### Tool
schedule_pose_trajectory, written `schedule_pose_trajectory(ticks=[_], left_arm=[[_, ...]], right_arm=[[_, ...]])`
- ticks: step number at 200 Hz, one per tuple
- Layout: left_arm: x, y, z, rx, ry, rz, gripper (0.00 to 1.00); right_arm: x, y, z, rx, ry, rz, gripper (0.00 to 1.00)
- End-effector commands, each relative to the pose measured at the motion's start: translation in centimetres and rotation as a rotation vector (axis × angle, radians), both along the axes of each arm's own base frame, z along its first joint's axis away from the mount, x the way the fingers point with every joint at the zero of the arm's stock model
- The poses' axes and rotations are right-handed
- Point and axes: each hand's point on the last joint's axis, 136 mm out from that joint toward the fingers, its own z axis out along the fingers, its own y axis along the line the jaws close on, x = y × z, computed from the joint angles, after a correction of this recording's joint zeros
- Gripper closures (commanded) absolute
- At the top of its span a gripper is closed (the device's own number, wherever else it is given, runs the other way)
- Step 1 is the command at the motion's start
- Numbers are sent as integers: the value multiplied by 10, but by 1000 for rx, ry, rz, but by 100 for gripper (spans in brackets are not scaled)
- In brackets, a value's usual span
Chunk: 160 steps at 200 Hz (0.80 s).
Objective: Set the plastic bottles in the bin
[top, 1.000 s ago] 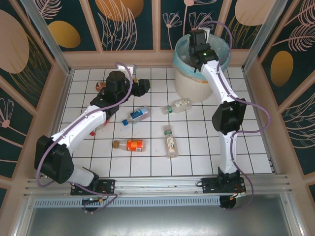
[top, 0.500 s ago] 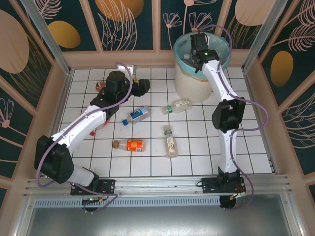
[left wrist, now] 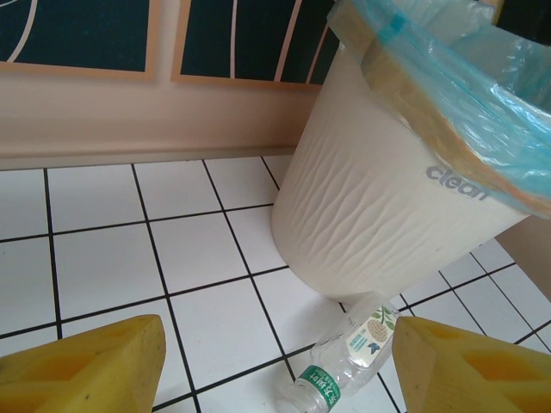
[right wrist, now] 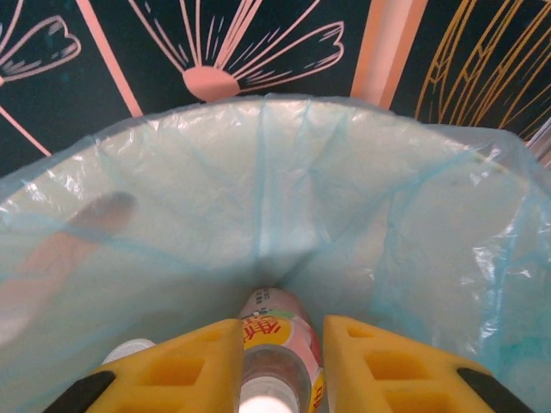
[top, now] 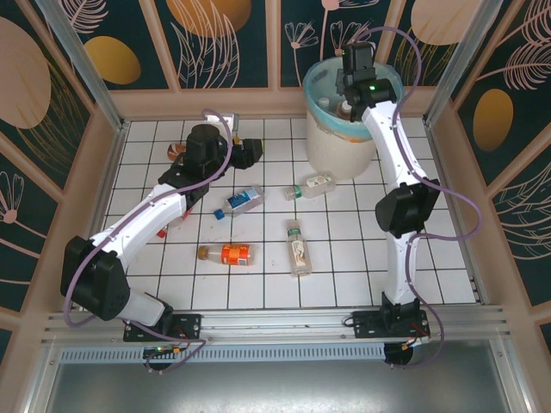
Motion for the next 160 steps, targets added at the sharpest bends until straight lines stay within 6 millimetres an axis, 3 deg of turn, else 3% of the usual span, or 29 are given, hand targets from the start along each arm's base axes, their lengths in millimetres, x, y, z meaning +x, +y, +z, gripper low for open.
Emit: schedule_pose_trajectory(ticks=[1,28,44,68,89,108,141,160], left_arm=[[1,0,-5,9,7,14,29],[1,0,-4,10,7,14,29],[0,0,-2,9,2,13,29],[-2,4,7,12,-21,22,28],[-3,11,16,27,-49,45,27],[-7,18,30,30,-76,65,26],[-22,35,59,10,-88,123,24],[-39,53,59,17,-55,172,23]], right_arm=[[5,1,-31,37,71,8,72],[5,10,-24,65,67,34,72],[0,15,1,75,16,47,71],[-16,23,55,85,-98,62,67],[-44,41,101,61,-200,86,63],[-74,71,123,20,-266,147,61],[-137,143,125,-26,-360,395,60],[-177,182,107,-33,-401,597,57]])
